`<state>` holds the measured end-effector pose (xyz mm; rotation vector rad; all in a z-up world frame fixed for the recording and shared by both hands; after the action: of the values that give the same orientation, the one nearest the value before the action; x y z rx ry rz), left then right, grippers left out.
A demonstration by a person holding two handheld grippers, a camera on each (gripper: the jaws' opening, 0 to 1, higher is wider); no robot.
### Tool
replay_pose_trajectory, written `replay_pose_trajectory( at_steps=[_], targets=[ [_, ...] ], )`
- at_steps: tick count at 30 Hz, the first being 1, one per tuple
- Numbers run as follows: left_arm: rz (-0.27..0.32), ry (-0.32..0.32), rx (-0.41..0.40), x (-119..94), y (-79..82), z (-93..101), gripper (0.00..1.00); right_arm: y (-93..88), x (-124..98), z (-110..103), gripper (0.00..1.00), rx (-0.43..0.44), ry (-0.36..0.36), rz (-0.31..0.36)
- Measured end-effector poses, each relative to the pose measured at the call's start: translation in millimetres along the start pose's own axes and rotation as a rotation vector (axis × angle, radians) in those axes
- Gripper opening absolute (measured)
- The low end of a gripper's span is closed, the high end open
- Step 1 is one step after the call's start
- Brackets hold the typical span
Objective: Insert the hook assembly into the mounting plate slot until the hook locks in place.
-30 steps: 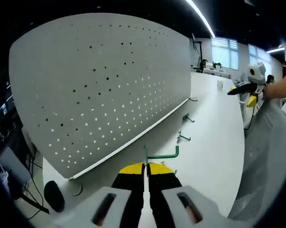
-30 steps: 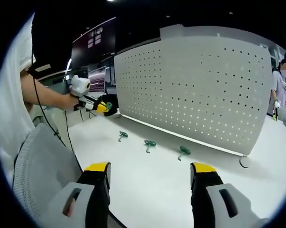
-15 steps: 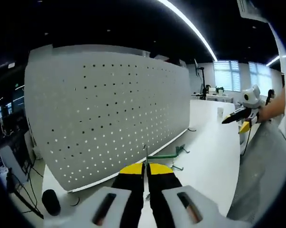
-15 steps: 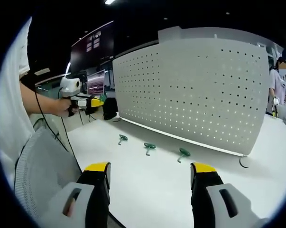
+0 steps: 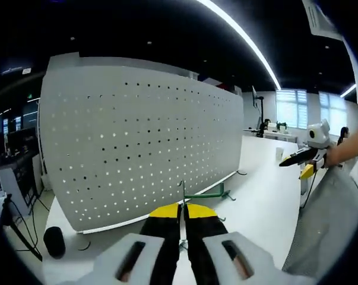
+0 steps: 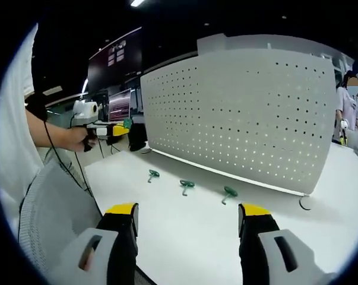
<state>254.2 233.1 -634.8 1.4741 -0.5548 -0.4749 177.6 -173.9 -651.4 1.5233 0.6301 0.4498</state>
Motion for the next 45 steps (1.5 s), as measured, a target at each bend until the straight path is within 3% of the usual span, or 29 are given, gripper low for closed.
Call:
replay_pose_trajectory(
  at_steps=[2,3,5,9,11,27,45],
  targets=[
    [0.002,-0.002,-0.003,0.4,0.4,0.8,0.01,1.5,-0.5,-0.3,0.64,0.010,0.002,0.017],
    [-0.001,-0.001,-0.008,0.8,0.8,1.9,0.01,6.3,-0.2,-0.7,0.63,0.020,0.010,0.084],
    [0.004,-0.004,-0.008,1.4,0.6,2.5,0.01,10.9,-1.2,-1.2,0.62,0.026,0.016,0.132],
    [0.002,-0.011,-0.001,3.4,0.0,3.6,0.01,26.5,-4.9,-7.5,0.61,0.064,0.081,0.288],
    [0.005,-0.010,-0.002,3.8,1.4,4.3,0.01,28.8,-6.2,-7.9,0.60,0.061,0.093,0.308],
    [0.052,0.013,0.009,13.4,12.3,18.1,0.02,32.7,2.2,-15.4,0.54,0.095,0.134,0.246],
    [0.055,0.009,0.039,29.9,21.7,50.3,0.02,45.4,26.6,-26.2,0.48,0.146,0.181,0.299]
  ],
)
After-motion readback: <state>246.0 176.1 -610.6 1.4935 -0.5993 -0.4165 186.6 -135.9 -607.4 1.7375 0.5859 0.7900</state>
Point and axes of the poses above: the point that each gripper's makers call its tool centre point, and the gripper's own axes: x roughly forward along the fingers, z roughly to its right, y roughly out of its top, the point moved 10 cm from there along -x, roughly backward along the fingers, and after that the axes turned 15 degrees about z, right-handed, at the moved point
